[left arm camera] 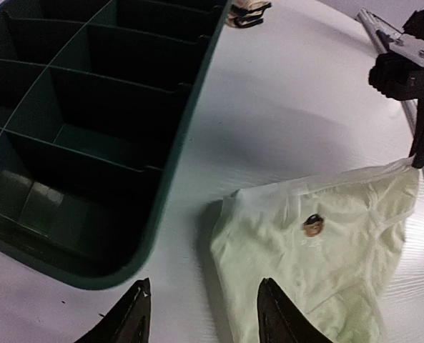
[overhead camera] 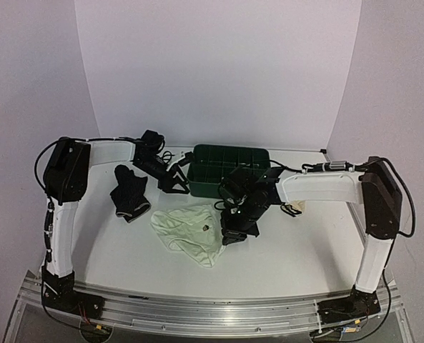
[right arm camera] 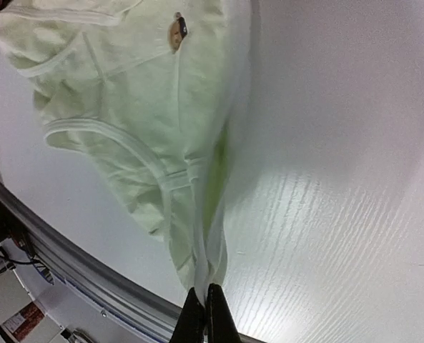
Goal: Roll the underwear
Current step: Flatten out the underwear at the center of the board.
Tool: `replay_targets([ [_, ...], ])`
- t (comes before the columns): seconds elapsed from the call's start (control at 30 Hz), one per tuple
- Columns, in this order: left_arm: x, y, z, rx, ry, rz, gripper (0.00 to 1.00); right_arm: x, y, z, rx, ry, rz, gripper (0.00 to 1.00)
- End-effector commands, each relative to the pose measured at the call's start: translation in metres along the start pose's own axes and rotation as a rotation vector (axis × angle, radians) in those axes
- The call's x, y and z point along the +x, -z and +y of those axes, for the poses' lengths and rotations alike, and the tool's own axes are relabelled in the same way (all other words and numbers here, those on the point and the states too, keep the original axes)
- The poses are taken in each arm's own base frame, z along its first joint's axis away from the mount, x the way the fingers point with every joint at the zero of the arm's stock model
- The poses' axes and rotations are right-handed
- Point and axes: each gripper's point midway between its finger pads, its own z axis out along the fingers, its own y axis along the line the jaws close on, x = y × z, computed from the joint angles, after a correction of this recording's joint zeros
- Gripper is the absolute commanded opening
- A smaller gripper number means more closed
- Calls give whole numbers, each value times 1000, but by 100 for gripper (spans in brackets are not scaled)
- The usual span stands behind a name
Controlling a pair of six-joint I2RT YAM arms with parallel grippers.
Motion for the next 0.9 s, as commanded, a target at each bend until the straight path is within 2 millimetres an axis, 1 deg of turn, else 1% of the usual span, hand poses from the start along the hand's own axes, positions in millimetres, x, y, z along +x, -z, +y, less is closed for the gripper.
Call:
replay_targets([
  [0.0, -56, 29, 45, -234, -74, -66, 67, 11, -14, -24, 50, -196, 31, 0],
  [0.03, -65, 35, 46, -265, -88, -81, 71, 13, -15, -31, 66, -223, 27, 0],
  [0.07, -73, 41, 43, -282, -109, -92, 74, 15, -14, -36, 76, -244, 22, 0],
  [0.1, -79, 46, 35, -285, -137, -93, 74, 15, -12, -38, 81, -256, 13, 0],
  [0.13, -82, 46, 23, -278, -164, -82, 74, 17, -11, -39, 83, -260, 11, 0],
  [0.2, -78, 43, -8, -243, -219, -42, 69, 19, -10, -38, 72, -263, 23, 0],
  [0.27, -61, 36, -49, -158, -258, 2, 67, 23, -10, -30, 45, -251, 53, 0],
  [0.33, -35, 34, -86, -61, -251, 43, 65, 28, -8, -23, 19, -227, 81, 0],
  [0.4, -12, 36, -111, 3, -246, 76, 64, 35, -5, -20, 2, -216, 104, 0],
  [0.5, 31, 37, -146, 72, -347, 147, 64, 42, 1, -18, -18, -230, 123, 0],
  [0.6, 55, 29, -172, 87, -500, 187, 64, 43, 4, -10, -44, -222, 137, 0],
  [0.67, 71, 21, -181, 97, -573, 225, 64, 40, 6, -3, -61, -208, 139, 0],
  [0.7, 77, 16, -179, 89, -589, 244, 63, 37, 8, 2, -71, -200, 135, 0],
  [0.77, 86, 7, -168, 62, -605, 283, 62, 31, 12, 10, -89, -185, 124, 0],
  [0.87, 99, -1, -152, 23, -613, 343, 59, 26, 16, 17, -100, -177, 109, 0],
])
